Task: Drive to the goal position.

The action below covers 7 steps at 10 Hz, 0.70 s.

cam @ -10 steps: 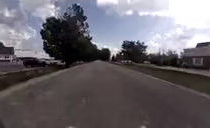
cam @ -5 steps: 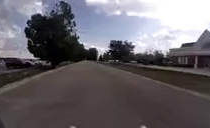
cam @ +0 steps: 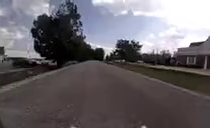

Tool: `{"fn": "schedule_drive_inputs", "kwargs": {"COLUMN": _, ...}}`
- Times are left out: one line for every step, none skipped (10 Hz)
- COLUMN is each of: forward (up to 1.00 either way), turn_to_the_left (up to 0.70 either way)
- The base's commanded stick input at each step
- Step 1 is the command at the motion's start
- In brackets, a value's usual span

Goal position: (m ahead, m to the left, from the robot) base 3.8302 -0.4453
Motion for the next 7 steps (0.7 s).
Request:
{"fn": "schedule_drive_inputs", "kwargs": {"forward": 0.70, "turn_to_the_left": 0.00}}
{"fn": "schedule_drive_inputs", "kwargs": {"forward": 0.70, "turn_to_the_left": 0.00}}
{"fn": "schedule_drive_inputs", "kwargs": {"forward": 0.70, "turn_to_the_left": 0.00}}
{"fn": "schedule_drive_inputs", "kwargs": {"forward": 0.70, "turn_to_the_left": 0.00}}
{"fn": "schedule_drive_inputs", "kwargs": {"forward": 0.70, "turn_to_the_left": 0.00}}
{"fn": "schedule_drive_inputs", "kwargs": {"forward": 0.70, "turn_to_the_left": 0.00}}
{"fn": "schedule_drive_inputs", "kwargs": {"forward": 0.70, "turn_to_the_left": 0.00}}
